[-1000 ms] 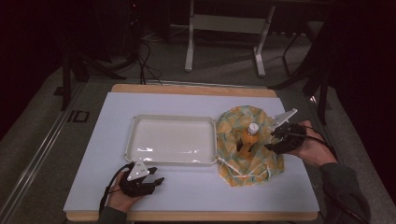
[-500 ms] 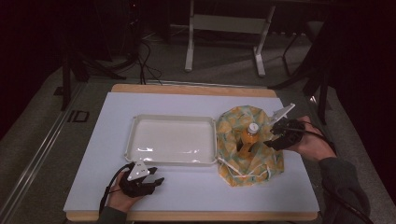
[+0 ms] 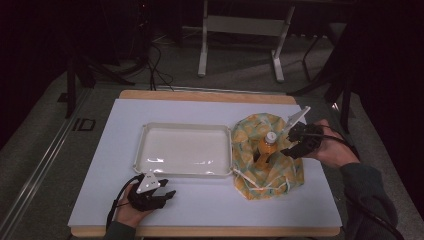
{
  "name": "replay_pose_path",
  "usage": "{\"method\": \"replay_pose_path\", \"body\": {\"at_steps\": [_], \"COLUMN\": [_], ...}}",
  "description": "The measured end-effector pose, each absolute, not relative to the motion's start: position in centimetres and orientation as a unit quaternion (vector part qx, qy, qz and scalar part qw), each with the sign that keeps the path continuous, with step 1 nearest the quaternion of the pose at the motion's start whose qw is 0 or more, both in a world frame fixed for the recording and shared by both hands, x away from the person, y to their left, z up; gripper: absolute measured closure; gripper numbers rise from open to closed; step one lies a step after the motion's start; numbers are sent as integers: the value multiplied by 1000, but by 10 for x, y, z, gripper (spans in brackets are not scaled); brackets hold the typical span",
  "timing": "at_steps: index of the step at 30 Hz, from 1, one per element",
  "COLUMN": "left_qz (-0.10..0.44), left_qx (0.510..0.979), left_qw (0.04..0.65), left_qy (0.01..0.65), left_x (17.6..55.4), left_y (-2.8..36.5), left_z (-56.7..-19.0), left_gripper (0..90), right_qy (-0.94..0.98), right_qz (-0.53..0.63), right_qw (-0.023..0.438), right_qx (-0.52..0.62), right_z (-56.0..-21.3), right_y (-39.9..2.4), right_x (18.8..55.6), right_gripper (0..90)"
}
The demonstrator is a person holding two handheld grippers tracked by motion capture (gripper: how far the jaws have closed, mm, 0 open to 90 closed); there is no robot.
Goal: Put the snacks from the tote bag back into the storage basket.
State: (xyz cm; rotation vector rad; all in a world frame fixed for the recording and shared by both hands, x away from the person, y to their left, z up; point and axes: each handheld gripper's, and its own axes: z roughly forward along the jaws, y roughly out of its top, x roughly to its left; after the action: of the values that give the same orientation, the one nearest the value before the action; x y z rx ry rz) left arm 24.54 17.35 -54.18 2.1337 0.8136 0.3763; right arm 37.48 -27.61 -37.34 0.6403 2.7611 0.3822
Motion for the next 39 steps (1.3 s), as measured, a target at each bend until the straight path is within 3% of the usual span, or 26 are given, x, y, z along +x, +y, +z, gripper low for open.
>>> {"method": "replay_pose_path", "body": {"at_steps": [39], "left_qz": [148], "left_qx": [844], "left_qw": [402], "left_qy": [321], "left_x": [245], "left_y": [173], "left_z": [-542], "left_gripper": [497], "right_qy": [972], "right_qz": [110], "right_qw": [96], "right_qx": [182], "right_z": [-357], "right_y": [-244], "right_x": [389], "right_gripper": [491]}}
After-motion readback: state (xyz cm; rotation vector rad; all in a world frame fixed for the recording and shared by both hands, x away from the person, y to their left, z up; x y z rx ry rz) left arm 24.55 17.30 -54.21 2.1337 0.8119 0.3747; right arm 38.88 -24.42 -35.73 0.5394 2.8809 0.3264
